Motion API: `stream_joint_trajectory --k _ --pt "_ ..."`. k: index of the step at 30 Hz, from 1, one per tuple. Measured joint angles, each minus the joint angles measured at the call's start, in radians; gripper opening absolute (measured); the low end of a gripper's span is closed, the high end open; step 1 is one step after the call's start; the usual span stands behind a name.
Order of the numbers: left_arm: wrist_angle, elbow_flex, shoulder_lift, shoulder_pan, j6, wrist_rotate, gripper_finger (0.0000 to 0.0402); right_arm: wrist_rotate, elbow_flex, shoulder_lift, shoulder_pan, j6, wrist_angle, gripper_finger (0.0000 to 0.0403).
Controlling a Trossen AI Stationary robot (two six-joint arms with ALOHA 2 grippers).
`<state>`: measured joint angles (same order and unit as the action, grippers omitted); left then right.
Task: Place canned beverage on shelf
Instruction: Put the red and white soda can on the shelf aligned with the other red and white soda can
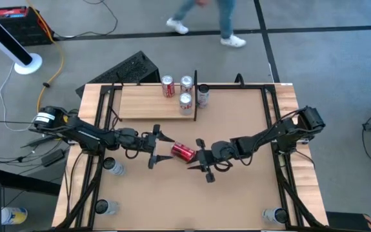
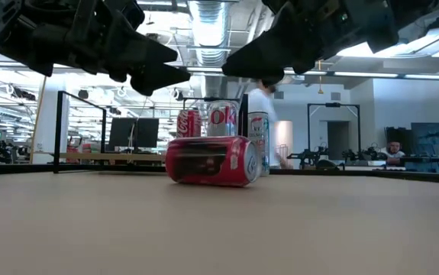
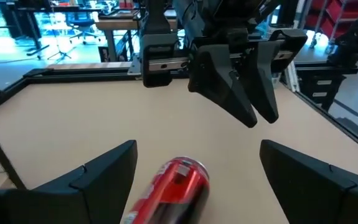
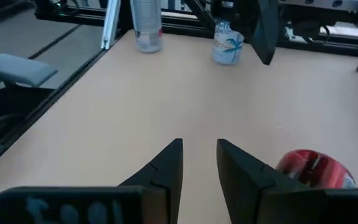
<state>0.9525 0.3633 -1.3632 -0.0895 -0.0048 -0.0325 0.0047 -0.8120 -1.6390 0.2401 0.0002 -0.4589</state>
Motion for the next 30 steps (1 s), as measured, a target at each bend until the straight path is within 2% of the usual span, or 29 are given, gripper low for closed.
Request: stream_joint_trajectory --k 5,10,15,20,23,27,30 --pt "-0.035 0.005 0.000 0.003 0.000 -0.069 0.0324 0.110 0.000 0.000 -0.001 0.001 0.011 0.0120" --pt "-0.315 0.117 0.000 0.035 0.011 -0.060 0.0325 0.118 0.000 0.006 -0.003 -0.008 0.008 0.0120" --pt "-0.568 0.255 0.000 0.055 0.115 -0.035 0.0325 0.118 0.000 0.010 -0.007 -0.013 0.014 0.0120" --pt "-0.691 0.347 -0.001 0.088 0.243 -0.026 0.0325 0.127 -0.001 0.137 0.012 -0.027 0.189 0.0120" --pt "-0.753 0.409 -0.029 0.130 0.289 0.033 0.0325 0.129 0.000 0.227 0.027 -0.005 0.289 0.0120" --pt "-0.850 0.503 -0.134 0.197 0.340 0.135 0.0325 0.133 0.000 0.322 0.051 0.007 0.357 0.0120" --pt "-0.932 0.614 -0.235 0.233 0.397 0.143 0.0325 0.132 0.000 0.375 0.072 0.003 0.413 0.0120"
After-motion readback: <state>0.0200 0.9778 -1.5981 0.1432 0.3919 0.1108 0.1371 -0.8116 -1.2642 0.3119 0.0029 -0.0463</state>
